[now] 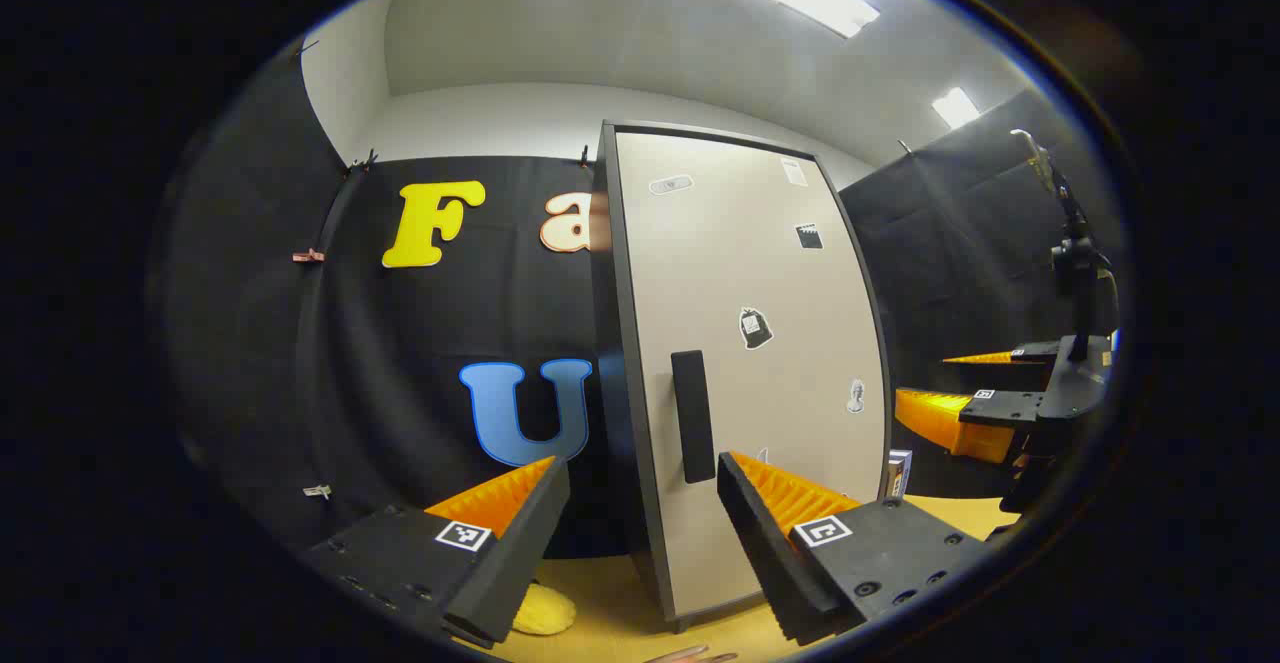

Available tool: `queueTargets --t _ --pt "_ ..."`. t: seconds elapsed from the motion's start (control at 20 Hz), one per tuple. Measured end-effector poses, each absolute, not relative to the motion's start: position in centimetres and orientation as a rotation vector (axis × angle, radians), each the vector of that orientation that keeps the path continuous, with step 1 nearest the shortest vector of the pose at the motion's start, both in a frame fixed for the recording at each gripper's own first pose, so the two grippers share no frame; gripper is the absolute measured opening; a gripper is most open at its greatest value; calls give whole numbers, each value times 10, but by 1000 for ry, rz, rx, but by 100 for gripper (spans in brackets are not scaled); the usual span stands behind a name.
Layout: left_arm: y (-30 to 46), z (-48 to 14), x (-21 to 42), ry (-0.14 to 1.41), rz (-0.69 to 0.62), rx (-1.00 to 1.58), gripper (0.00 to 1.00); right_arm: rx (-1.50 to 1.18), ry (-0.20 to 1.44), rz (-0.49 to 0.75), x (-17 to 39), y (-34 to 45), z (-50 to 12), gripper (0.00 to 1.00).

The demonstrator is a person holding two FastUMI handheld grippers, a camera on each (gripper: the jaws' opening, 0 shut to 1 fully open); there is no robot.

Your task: Open the cabinet door with the right hand, grasp the bottle in the cabinet with the left hand and place it on the coaster, then close the cabinet door with the right hand.

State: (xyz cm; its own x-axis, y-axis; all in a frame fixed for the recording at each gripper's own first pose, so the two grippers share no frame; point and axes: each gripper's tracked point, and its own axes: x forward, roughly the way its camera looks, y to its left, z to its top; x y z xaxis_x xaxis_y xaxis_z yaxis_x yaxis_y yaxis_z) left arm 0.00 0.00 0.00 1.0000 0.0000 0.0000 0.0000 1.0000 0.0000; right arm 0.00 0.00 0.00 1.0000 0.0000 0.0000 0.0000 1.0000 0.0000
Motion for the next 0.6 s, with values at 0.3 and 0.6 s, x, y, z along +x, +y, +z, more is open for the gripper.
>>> queueTargets --t 0.3,0.6 --pt "6 -20 9 66 31 -22 94 -7 -12 9 7 0 0 97" --pt "2 -20 10 69 35 -35 94 -32 -22 45 5 8 0 97"
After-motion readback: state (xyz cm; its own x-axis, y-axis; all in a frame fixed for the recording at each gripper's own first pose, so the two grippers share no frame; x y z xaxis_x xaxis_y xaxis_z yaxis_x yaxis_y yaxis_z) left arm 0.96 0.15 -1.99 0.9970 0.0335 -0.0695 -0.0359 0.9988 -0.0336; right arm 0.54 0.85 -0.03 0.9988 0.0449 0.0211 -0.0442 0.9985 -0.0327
